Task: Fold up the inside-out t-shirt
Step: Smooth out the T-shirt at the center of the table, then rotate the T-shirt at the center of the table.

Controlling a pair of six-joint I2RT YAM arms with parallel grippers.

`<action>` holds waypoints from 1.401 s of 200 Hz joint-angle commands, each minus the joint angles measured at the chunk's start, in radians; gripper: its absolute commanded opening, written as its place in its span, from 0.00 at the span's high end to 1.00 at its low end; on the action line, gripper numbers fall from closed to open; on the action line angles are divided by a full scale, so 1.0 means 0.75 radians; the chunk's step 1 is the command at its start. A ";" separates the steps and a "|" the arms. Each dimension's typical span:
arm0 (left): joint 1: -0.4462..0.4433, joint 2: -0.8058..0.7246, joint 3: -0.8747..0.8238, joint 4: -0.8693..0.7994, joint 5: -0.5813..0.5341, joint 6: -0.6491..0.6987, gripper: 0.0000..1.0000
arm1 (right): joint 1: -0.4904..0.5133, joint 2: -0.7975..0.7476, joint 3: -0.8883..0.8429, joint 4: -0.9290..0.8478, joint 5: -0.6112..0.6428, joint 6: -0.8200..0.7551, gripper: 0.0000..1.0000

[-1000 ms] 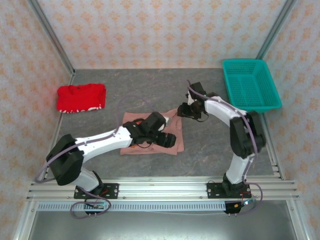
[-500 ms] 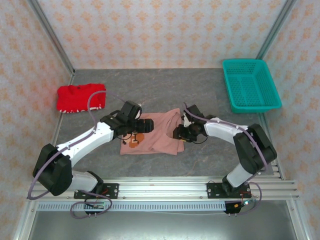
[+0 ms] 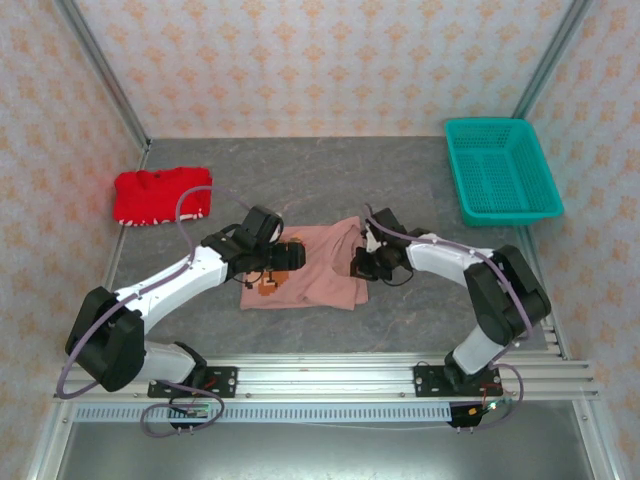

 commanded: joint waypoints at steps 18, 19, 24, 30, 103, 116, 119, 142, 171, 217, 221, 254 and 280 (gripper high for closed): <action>0.009 0.007 -0.012 -0.050 -0.041 0.011 0.20 | -0.010 -0.135 0.096 -0.193 0.101 -0.055 0.99; 0.009 0.007 -0.012 -0.051 -0.040 0.011 0.20 | -0.010 -0.138 0.098 -0.196 0.103 -0.054 0.99; 0.008 0.008 -0.010 -0.052 -0.041 0.014 0.21 | -0.012 -0.146 0.103 -0.210 0.109 -0.056 0.99; 0.009 0.008 -0.009 -0.054 -0.040 0.016 0.20 | -0.015 -0.152 0.109 -0.229 0.117 -0.060 0.99; 0.007 0.033 -0.007 -0.053 0.004 0.032 0.20 | -0.097 0.012 0.125 -0.307 0.252 -0.056 0.92; 0.006 0.032 -0.005 -0.055 0.006 0.039 0.20 | -0.102 0.051 0.129 -0.314 0.268 -0.058 0.90; 0.007 0.030 -0.002 -0.057 0.006 0.041 0.20 | -0.102 0.055 0.130 -0.314 0.268 -0.058 0.89; 0.006 0.027 0.004 -0.063 -0.011 0.063 0.20 | -0.104 0.027 0.128 -0.335 0.293 -0.065 0.76; 0.007 0.065 0.038 -0.090 -0.065 0.100 0.20 | -0.098 -0.095 0.137 -0.411 0.400 -0.089 0.64; 0.046 0.210 0.091 -0.125 -0.097 0.099 0.21 | 0.050 -0.243 0.031 -0.275 0.259 0.053 0.63; 0.052 0.218 0.088 -0.119 -0.085 0.099 0.21 | 0.060 -0.234 0.016 -0.247 0.237 0.076 0.63; 0.068 0.288 0.059 -0.124 0.059 0.129 0.22 | 0.082 -0.081 -0.023 -0.106 0.175 0.162 0.71; 0.000 0.261 -0.065 -0.046 0.202 0.117 0.23 | 0.006 0.051 0.060 -0.129 0.201 0.085 0.75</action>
